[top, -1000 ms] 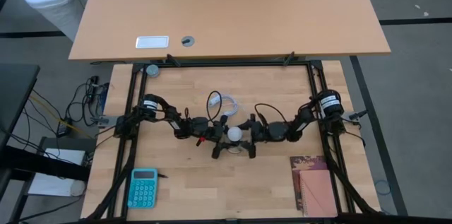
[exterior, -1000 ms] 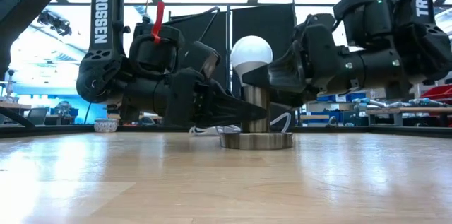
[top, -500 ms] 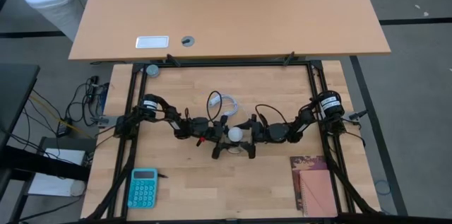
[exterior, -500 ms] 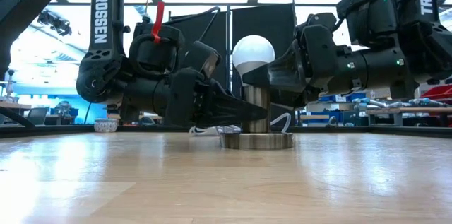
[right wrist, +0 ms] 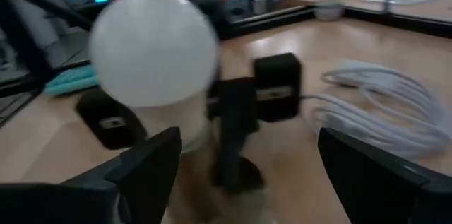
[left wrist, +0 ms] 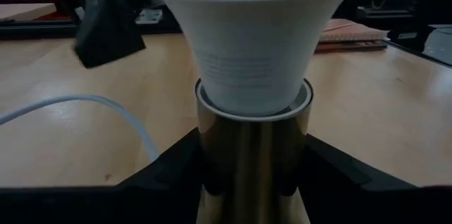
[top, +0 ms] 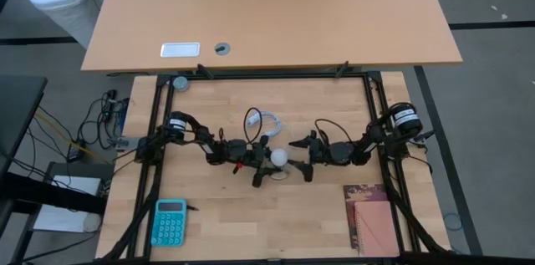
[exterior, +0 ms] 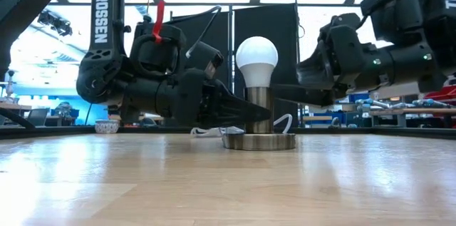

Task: Screw lightbulb
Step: Remove the white lightbulb from the lamp socket

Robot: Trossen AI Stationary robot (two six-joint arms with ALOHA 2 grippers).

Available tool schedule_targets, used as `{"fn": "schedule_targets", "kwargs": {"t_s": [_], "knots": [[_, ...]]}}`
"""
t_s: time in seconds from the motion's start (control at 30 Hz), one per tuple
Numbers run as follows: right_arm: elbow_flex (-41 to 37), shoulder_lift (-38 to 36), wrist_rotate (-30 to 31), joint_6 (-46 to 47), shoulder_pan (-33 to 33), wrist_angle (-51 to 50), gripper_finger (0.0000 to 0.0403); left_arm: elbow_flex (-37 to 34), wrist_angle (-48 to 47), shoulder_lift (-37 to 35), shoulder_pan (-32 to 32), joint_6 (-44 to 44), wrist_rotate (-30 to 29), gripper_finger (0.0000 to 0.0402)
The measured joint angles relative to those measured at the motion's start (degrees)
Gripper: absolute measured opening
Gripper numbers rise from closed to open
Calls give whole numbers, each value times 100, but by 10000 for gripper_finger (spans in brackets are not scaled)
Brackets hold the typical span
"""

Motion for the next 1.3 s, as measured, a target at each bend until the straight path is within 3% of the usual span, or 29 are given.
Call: {"fn": "schedule_targets", "kwargs": {"t_s": [0.2,0.5,0.7,0.93,1.3], "knots": [[-335,-256,659,264,270,-265,335,0,-4,0,-4,-70,-282,193],[-298,-349,2539,376,1067,-542,334,0,-15,0,0,-147,-961,193],[116,-349,3311,370,1445,-868,334,-2,-17,0,-4,-248,-1302,193],[680,-349,4011,734,1727,-1894,334,-4,-17,0,-7,-337,-1549,193],[1878,-347,5283,1132,1809,-3562,332,-6,-31,0,-17,-672,-2467,193]]}}
